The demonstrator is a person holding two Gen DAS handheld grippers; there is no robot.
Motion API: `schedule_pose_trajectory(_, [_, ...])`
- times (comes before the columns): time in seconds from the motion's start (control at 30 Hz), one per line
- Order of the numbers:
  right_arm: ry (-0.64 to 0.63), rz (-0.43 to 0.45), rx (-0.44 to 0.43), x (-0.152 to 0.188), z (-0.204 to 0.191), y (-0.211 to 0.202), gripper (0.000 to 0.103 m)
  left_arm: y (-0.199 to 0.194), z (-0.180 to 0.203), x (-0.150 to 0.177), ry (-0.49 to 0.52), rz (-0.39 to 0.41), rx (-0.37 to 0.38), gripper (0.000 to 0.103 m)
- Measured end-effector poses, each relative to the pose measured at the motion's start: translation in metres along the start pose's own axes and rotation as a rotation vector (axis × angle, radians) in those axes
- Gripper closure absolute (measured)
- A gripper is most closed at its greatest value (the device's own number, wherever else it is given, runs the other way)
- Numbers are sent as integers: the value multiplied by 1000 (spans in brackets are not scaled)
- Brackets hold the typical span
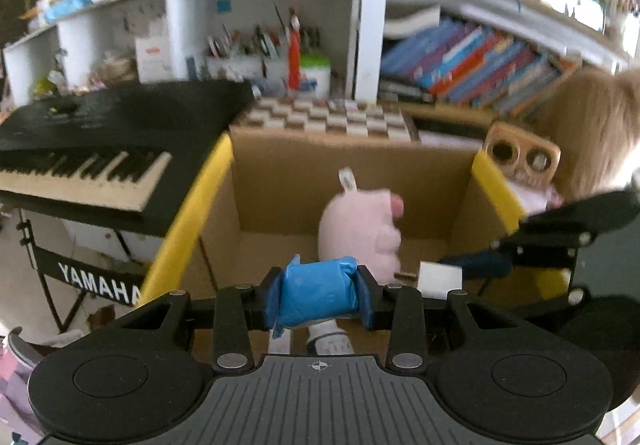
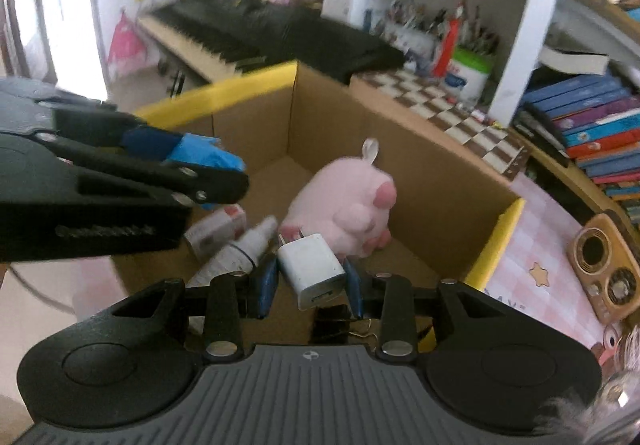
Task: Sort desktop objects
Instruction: 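Lower the blue item and charger into the yellow box and open both grippers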
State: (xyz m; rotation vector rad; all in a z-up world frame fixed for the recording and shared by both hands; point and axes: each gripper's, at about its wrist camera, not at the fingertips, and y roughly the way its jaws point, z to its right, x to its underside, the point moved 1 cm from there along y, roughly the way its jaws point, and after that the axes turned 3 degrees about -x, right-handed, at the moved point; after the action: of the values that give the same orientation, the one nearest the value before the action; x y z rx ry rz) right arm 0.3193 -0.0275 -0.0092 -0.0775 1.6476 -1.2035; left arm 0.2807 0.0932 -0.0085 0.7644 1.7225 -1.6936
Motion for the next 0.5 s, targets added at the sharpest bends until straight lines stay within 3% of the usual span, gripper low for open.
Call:
schedule_pose_trajectory(0.27, [-128,-159,-73,-11,5,26,70,26,4,6,11,-106,22,67])
schedule_pose_trajectory(0.5, [-140,-194,-87,-12,5,30,70,28,3,9,3,-109,19,67])
